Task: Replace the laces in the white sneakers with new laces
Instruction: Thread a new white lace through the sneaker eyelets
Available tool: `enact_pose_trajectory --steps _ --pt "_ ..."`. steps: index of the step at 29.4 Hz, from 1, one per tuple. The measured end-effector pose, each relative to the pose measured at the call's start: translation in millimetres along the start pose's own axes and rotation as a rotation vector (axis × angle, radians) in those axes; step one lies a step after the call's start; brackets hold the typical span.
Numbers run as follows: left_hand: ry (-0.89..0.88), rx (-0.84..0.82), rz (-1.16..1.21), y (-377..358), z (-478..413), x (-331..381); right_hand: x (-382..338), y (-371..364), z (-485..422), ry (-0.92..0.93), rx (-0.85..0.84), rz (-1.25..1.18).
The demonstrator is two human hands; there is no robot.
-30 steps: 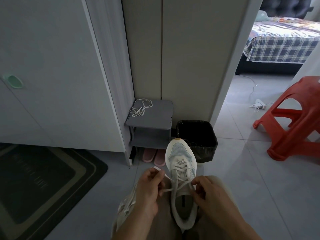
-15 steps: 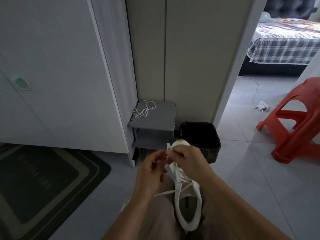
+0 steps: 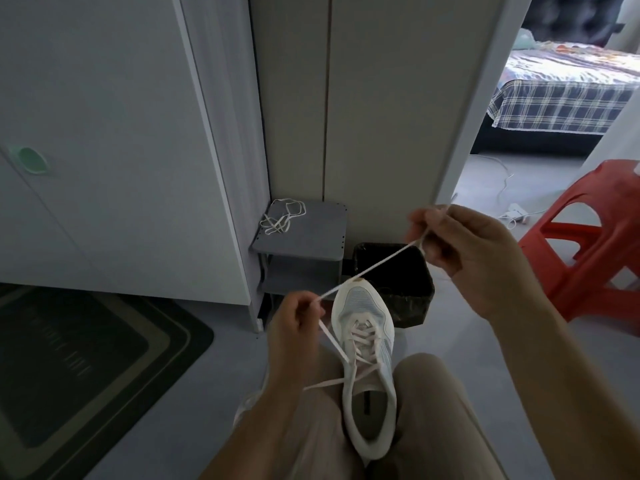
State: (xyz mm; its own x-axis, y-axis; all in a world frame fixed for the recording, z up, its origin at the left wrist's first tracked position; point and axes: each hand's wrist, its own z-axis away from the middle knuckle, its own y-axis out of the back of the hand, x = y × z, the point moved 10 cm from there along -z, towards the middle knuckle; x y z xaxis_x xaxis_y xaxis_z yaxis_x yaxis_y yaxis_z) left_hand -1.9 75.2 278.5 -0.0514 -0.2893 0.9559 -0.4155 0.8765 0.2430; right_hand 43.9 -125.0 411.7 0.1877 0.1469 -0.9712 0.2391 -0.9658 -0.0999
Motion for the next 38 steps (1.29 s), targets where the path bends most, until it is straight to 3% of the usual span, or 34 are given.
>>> enact_pose_trajectory --steps 6,13,16,19,21,24,29,32,36,38 --pt "0.053 -0.029 -0.037 14.3 -6.2 -18.9 50.4 8.7 25.6 -0.124 -0.014 -0.045" --pt "0.16 -0.21 -0.311 31.9 -3.8 -47.8 89.8 15.2 64.5 -0.211 0.131 0.354" --pt "0.07 -0.292 -0.402 21.6 7.8 -16.8 85.8 9.4 67.5 -0.185 0.139 0.417" --pt "-0.051 -0.485 -0.219 -23.9 33.6 34.7 87.2 -6.5 67.6 -0.19 0.095 0.408" --pt "-0.018 -0.581 -0.048 -50.8 48.9 49.4 86.5 -12.5 67.7 -0.159 0.074 0.451" --pt "0.108 -0.515 0.062 -54.3 44.1 38.1 85.6 -6.2 68.6 -0.151 0.073 0.462" --pt "0.199 -0.499 0.049 -52.4 41.0 13.4 102.5 -11.3 74.3 -0.221 -0.04 0.53" --pt "0.242 -0.481 0.045 -52.0 45.1 -1.9 115.6 -2.9 79.7 -0.279 -0.008 0.525" --pt "0.148 -0.408 -0.149 -48.8 57.3 -15.2 154.9 10.9 99.8 -0.381 -0.029 0.965" --pt "0.076 -0.397 -0.224 -54.8 64.4 -22.0 170.9 11.7 109.7 -0.395 0.011 1.042"
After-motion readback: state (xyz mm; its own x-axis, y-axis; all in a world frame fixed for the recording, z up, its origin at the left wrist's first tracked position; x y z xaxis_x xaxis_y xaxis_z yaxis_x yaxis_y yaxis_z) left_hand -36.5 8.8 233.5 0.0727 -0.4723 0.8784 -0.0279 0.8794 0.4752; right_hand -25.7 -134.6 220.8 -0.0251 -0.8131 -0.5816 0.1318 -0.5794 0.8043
